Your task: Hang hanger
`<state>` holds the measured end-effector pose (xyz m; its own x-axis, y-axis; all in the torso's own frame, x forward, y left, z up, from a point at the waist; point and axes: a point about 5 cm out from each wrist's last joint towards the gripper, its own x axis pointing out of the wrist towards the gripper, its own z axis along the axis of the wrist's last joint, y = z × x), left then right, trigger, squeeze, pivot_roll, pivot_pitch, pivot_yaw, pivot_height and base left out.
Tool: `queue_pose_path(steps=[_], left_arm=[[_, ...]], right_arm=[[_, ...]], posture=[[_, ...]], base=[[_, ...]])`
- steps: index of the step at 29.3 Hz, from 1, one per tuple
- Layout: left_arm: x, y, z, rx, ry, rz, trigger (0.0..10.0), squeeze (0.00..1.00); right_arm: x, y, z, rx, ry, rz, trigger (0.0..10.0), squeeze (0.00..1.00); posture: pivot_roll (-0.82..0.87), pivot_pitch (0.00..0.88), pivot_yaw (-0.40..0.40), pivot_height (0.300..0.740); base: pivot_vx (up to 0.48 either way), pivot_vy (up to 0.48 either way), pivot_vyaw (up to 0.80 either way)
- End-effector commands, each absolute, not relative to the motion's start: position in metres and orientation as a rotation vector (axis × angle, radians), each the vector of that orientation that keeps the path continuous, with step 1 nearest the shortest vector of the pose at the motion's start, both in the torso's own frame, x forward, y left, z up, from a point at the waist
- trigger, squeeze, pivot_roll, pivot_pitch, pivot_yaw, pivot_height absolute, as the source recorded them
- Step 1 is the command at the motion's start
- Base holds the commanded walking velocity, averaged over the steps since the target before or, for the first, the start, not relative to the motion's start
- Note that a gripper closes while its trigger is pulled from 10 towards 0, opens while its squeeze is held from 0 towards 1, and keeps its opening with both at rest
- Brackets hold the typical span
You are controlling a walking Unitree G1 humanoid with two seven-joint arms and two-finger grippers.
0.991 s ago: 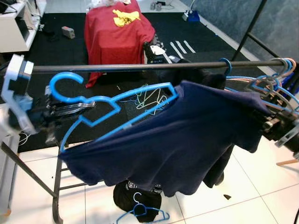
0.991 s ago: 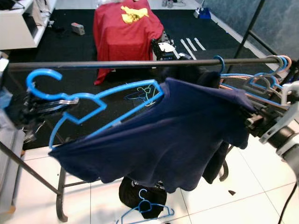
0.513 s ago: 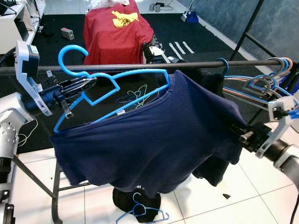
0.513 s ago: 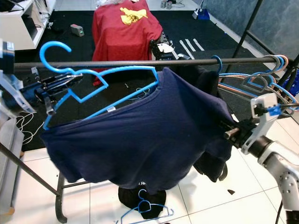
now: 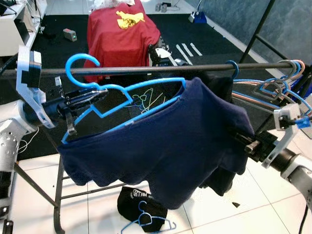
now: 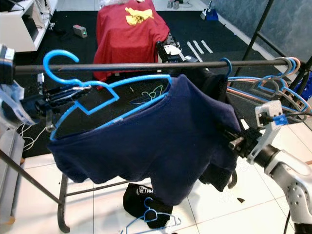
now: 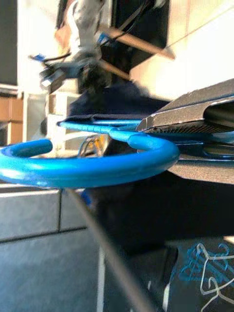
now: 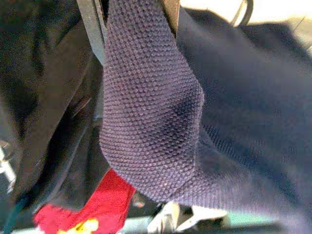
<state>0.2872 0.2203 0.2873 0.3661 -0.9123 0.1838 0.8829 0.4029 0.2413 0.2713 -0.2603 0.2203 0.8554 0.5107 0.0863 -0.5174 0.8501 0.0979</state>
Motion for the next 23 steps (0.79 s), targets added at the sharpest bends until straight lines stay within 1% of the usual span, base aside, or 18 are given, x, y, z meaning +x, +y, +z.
queue_pose_path(steps=[1,2,3,4,5,6,9,10,12,16,20,23], left_arm=[[0.283,0.219,0.288,0.167,-0.280,-1.180,10.0,0.00],[0.283,0.218,0.287,0.170,-0.276,-1.179,10.0,0.00],[0.283,0.218,0.287,0.172,-0.274,-1.180,10.0,0.00],[0.282,0.218,0.287,0.174,-0.274,-1.181,10.0,0.00],[0.282,0.218,0.287,0.174,-0.274,-1.181,10.0,0.00],[0.282,0.218,0.288,0.179,-0.274,-1.182,10.0,0.00],[0.280,0.217,0.292,0.193,-0.279,-1.185,10.0,0.00],[0.280,0.217,0.292,0.193,-0.279,-1.185,10.0,0.00],[0.278,0.217,0.295,0.211,-0.280,-1.195,10.0,0.00],[0.277,0.216,0.297,0.224,-0.280,-1.208,10.0,0.00],[0.275,0.213,0.299,0.237,-0.280,-1.233,10.0,0.00],[0.271,0.206,0.305,0.256,-0.291,-1.292,10.0,0.00]], right_arm=[[0.270,-0.270,0.225,0.132,-0.096,0.494,2.8,0.00],[0.270,-0.271,0.226,0.130,-0.099,0.490,3.8,0.00],[0.269,-0.272,0.226,0.143,-0.100,0.490,10.0,0.00],[0.267,-0.272,0.228,0.147,-0.105,0.511,10.0,0.82],[0.267,-0.272,0.228,0.147,-0.105,0.511,10.0,0.82],[0.265,-0.272,0.229,0.148,-0.108,0.533,10.0,1.00],[0.253,-0.275,0.234,0.129,-0.112,0.628,10.0,1.00],[0.253,-0.275,0.234,0.129,-0.112,0.628,10.0,1.00],[0.242,-0.284,0.238,0.107,-0.117,0.666,10.0,1.00],[0.235,-0.292,0.244,0.101,-0.135,0.680,10.0,1.00],[0.230,-0.296,0.253,0.115,-0.179,0.693,10.0,1.00],[0.226,-0.295,0.262,0.162,-0.230,0.746,10.0,1.00]], posture=[[0.05,0.163,-0.074,0.740],[0.05,0.163,-0.074,0.740],[0.04,0.163,-0.074,0.740],[0.04,0.163,-0.074,0.740],[0.04,0.163,-0.074,0.740],[0.05,0.164,-0.074,0.740],[0.05,0.165,-0.075,0.740],[0.05,0.165,-0.075,0.740],[0.05,0.165,-0.074,0.740],[0.05,0.166,-0.074,0.740],[0.05,0.165,-0.072,0.740],[0.04,0.164,-0.072,0.740]], base=[[0.000,0.000,0.00],[0.000,0.000,0.00],[0.000,0.000,0.00],[0.000,0.000,0.00],[0.000,0.000,0.00],[0.000,0.000,0.00],[0.000,0.000,0.00],[0.000,0.000,0.00],[0.000,0.000,0.00],[0.000,0.000,0.00],[0.000,0.000,0.00],[0.000,0.000,0.00]])
